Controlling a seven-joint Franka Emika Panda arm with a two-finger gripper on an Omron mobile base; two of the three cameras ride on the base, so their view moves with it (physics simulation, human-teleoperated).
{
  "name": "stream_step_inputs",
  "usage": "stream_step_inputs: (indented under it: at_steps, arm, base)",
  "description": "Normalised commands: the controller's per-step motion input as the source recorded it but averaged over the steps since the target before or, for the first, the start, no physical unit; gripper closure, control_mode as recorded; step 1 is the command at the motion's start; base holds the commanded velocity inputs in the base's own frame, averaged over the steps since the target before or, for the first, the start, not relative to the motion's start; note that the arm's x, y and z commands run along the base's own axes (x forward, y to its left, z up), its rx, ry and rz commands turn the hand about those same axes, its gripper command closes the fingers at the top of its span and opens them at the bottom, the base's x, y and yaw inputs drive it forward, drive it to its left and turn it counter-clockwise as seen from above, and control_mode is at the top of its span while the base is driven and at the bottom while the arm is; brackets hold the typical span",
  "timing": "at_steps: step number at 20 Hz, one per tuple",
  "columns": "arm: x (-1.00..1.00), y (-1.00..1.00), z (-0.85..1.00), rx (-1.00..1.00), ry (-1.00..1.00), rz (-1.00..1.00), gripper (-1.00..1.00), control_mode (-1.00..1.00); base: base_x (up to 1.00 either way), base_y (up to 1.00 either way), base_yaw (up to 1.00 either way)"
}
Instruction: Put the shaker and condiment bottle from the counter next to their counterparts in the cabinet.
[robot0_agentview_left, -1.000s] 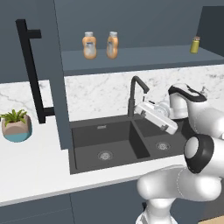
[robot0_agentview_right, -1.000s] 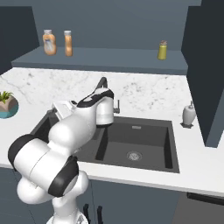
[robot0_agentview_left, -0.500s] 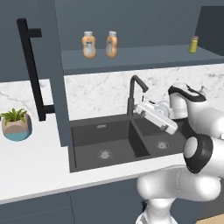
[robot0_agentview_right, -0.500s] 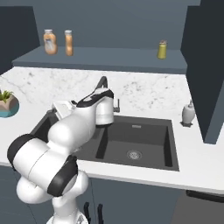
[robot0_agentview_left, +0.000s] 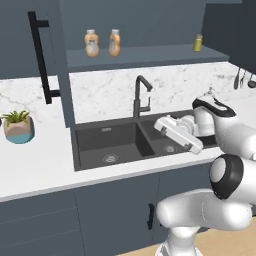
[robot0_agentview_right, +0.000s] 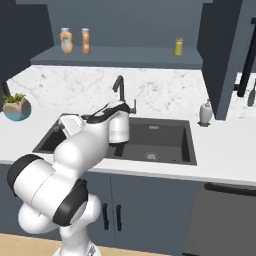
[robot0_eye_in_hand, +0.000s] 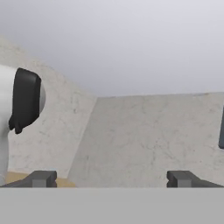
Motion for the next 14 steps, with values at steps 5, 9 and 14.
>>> stream_step_inputs:
  at_steps: [5, 9, 14]
  arm:
    - [0.0, 0.0, 0.0, 0.0, 0.0, 0.0, -1.0, 1.0]
    - [0.0, 0.0, 0.0, 0.0, 0.0, 0.0, -1.0, 1.0]
    - [0.0, 0.0, 0.0, 0.0, 0.0, 0.0, -1.0, 1.0]
  base:
    - [0.0, 0.42, -0.32]
    - [0.0, 0.51, -0.24]
    - [0.0, 0.49, -0.17]
